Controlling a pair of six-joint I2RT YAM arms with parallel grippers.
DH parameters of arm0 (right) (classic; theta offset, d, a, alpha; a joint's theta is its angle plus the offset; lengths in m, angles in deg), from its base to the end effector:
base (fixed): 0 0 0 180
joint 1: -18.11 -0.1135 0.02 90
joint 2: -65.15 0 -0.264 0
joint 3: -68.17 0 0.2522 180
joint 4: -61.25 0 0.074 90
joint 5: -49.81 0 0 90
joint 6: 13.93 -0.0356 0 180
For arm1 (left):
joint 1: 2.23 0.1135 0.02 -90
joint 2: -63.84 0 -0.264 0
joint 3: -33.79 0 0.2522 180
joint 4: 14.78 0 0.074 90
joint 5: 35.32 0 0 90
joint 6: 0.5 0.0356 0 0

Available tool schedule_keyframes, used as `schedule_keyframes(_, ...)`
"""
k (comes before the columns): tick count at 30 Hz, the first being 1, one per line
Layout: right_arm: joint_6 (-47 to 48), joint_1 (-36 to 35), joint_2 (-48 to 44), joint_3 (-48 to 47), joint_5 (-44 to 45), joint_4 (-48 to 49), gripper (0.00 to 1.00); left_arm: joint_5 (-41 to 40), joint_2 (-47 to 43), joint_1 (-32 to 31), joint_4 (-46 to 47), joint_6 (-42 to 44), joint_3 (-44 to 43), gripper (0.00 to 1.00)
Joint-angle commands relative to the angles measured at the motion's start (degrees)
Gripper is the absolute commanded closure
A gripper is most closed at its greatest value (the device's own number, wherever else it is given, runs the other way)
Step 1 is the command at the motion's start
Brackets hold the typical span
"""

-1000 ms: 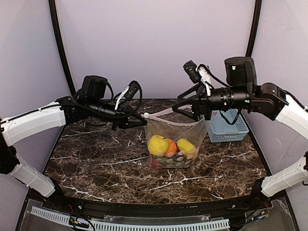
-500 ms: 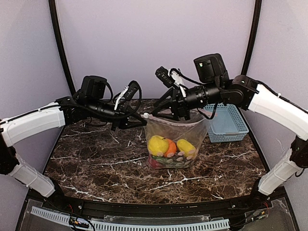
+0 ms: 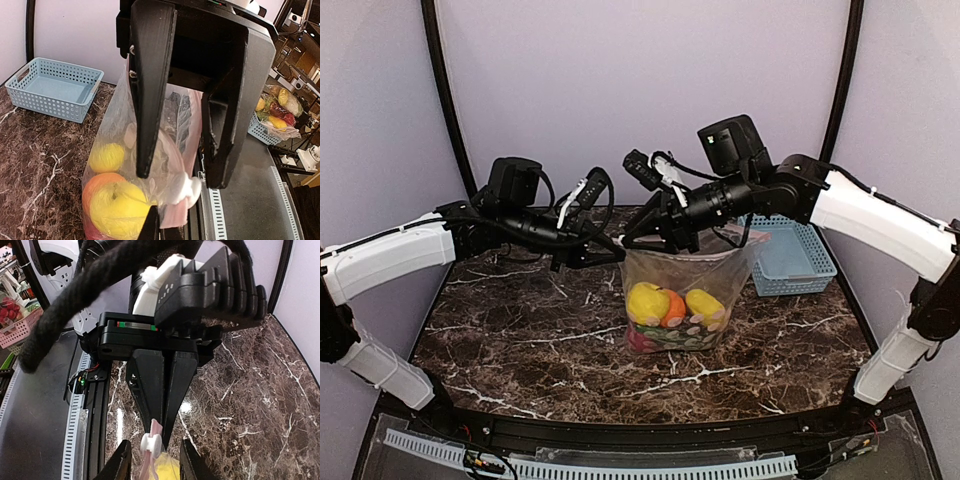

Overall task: Place the food in the zip-top bag and seal the zipper
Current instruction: Hold the zipper from the zipper food storage bag.

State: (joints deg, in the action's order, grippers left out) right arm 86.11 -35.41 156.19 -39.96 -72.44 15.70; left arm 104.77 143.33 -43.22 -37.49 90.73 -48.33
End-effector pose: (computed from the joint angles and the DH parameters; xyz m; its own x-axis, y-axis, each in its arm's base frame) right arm 0.1972 0.2987 0.4020 -0.1118 -0.3992 -0.9100 -0.9936 0.0569 0.0971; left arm 0.2197 -0.2271 0.3514 -0.2384 0.2254 -0.9447 0.9700 0.0069 -0.2431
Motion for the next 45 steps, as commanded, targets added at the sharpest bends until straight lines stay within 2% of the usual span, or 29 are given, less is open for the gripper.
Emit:
schedule_keyframes(1, 0.5, -0.2, 1.0, -2.0, -1.4, -0.8, 0.7, 1.4, -1.3, 0.1, 1.7, -0.1, 0.9, 0.99)
schedule_keyframes(9, 0.5, -0.2, 2.0, -2.4, -1.6, -1.4, 0.76, 1.4, -1.2, 0.1, 1.9, -0.3, 0.9, 0.99)
schedule_keyframes(14, 0.5, -0.3, 1.7, -2.6, -2.3, -1.9, 0.7, 1.1, -1.1, 0.1, 1.9, -0.5, 0.9, 0.99)
schedule_keyframes(17, 0.4, -0.6, 1.7, -2.7, -2.7, -2.0, 0.69, 0.9, -1.2, 0.1, 1.8, -0.5, 0.9, 0.99)
schedule_keyframes(19, 0.4, -0.9, 1.9, -2.7, -2.6, -2.1, 0.72, 0.8, -1.2, 0.2, 1.8, -0.6, 0.9, 0.99)
schedule_keyframes(26, 0.7, -1.6, 2.3, -3.1, -0.9, -2.3, 0.91, 0.7, -1.1, 0.1, 1.9, -0.7, 0.9, 0.99)
schedule_keyframes(28, 0.7, -1.6, 2.3, -3.3, -0.2, -2.2, 0.93, 0.7, -1.1, 0.1, 2.0, -0.7, 0.9, 0.99)
schedule_keyframes(30, 0.8, -1.7, 2.3, -3.4, 0.7, -2.4, 0.93, 0.7, -1.2, 0.1, 2.0, -0.7, 0.9, 0.99)
schedule_keyframes(39, 1.1, -2.7, 3.1, -5.2, 2.7, -4.9, 0.74, 0.6, -1.1, 0.2, 2.0, -0.7, 0.9, 0.99)
schedule_keyframes(45, 1.4, -3.7, 3.4, -5.6, 5.3, -5.4, 0.77, 0.5, -1.3, 0.1, 2.1, -0.8, 1.0, 0.99)
